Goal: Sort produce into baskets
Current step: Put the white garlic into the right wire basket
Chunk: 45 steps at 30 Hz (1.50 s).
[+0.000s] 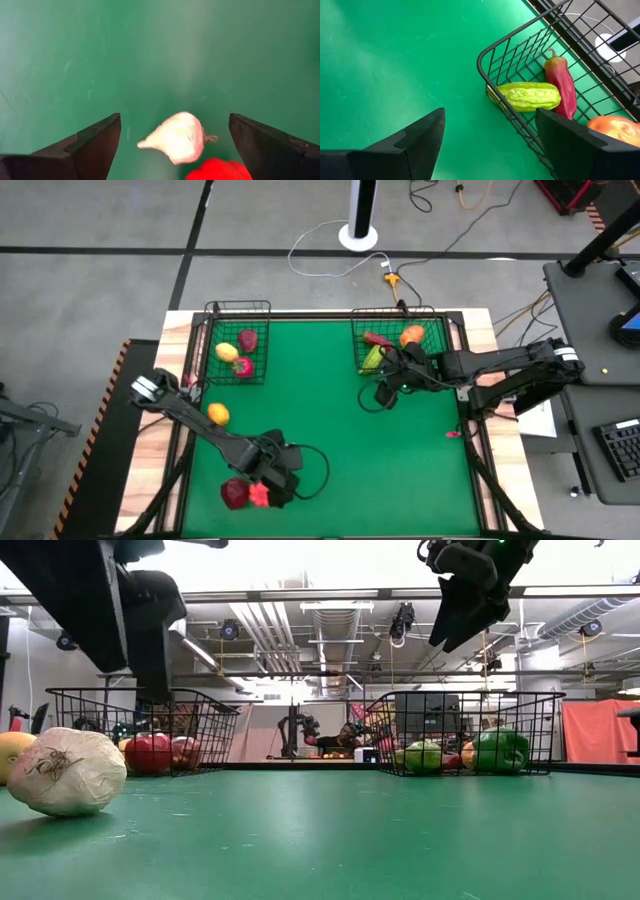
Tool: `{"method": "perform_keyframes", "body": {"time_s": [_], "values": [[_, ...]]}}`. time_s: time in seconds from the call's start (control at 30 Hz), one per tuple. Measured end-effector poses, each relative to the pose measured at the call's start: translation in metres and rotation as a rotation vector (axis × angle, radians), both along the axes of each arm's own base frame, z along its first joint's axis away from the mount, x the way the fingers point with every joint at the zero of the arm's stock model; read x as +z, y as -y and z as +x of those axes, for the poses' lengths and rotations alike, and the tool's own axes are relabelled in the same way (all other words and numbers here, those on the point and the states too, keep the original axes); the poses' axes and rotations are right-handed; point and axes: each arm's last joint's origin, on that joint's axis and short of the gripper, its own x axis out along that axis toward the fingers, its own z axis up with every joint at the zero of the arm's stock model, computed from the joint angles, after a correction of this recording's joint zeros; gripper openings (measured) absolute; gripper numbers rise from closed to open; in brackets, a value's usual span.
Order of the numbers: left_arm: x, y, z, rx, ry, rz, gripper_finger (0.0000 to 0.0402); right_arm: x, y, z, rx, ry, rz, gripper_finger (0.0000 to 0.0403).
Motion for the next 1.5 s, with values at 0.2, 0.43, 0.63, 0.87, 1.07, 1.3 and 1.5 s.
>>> {"method": "perform_keyframes", "body": {"time_s": [0.2,0.43,0.63,0.87,1.07,1.3,1.5], "values": [[-0.002,0.000,-0.002,0.092,-0.074,-0.008,0.0350,0.000,0.000,0.000,0.006,-0.001,-0.001,0.0299],[-0.019,0.004,0.003,0.092,-0.123,-0.024,0.0350,-0.002,-0.003,0.000,0.019,-0.007,-0.001,0.0299],[-0.033,0.004,0.008,0.099,-0.169,-0.024,0.0350,-0.006,-0.003,-0.001,0.028,-0.018,0.015,0.0299],[-0.044,0.002,0.011,0.091,-0.201,-0.011,0.0347,-0.011,-0.004,-0.002,0.014,-0.027,0.025,0.0299],[-0.048,0.002,0.012,0.090,-0.220,-0.017,0.0301,-0.012,-0.004,-0.002,0.014,-0.026,0.025,0.0299],[-0.048,0.000,0.013,0.070,-0.218,-0.006,0.0213,-0.012,-0.004,-0.002,0.013,-0.026,0.025,0.0299],[-0.047,-0.001,0.014,0.018,-0.203,0.037,0.0145,-0.012,-0.004,-0.002,0.014,-0.026,0.025,0.0299]]}}
